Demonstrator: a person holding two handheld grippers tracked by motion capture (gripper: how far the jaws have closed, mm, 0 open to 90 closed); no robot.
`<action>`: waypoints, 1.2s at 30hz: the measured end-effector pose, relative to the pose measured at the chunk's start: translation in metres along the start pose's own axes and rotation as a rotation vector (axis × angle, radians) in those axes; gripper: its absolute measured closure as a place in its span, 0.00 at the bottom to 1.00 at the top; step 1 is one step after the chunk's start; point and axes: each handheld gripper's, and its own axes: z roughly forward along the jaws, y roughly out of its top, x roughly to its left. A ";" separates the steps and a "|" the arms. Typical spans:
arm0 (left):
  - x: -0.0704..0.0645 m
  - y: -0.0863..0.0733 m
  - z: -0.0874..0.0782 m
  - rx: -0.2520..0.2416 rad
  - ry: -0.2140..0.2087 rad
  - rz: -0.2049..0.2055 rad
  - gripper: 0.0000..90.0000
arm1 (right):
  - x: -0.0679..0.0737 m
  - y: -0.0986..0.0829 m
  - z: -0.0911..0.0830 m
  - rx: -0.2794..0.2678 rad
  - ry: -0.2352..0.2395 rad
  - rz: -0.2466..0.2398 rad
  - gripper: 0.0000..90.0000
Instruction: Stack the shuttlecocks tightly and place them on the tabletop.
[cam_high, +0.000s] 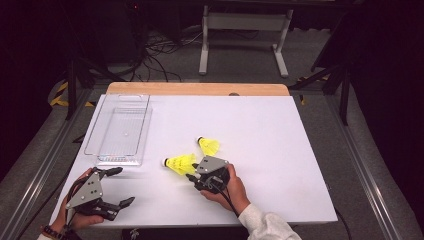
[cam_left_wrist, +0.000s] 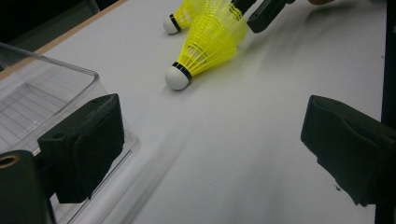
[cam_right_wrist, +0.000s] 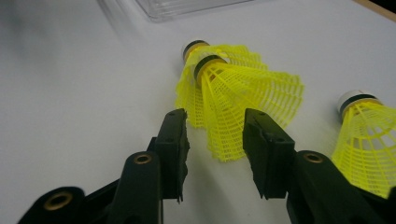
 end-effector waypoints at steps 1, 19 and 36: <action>0.000 0.000 0.000 0.000 -0.001 0.000 0.08 | 0.000 0.001 -0.004 -0.005 0.001 -0.006 0.67; -0.001 0.001 0.000 0.000 0.002 0.003 0.08 | -0.019 -0.001 -0.046 -0.041 -0.106 -0.001 0.55; -0.001 0.001 0.000 0.003 0.008 0.008 0.08 | -0.037 -0.009 -0.051 -0.055 -0.216 0.045 0.17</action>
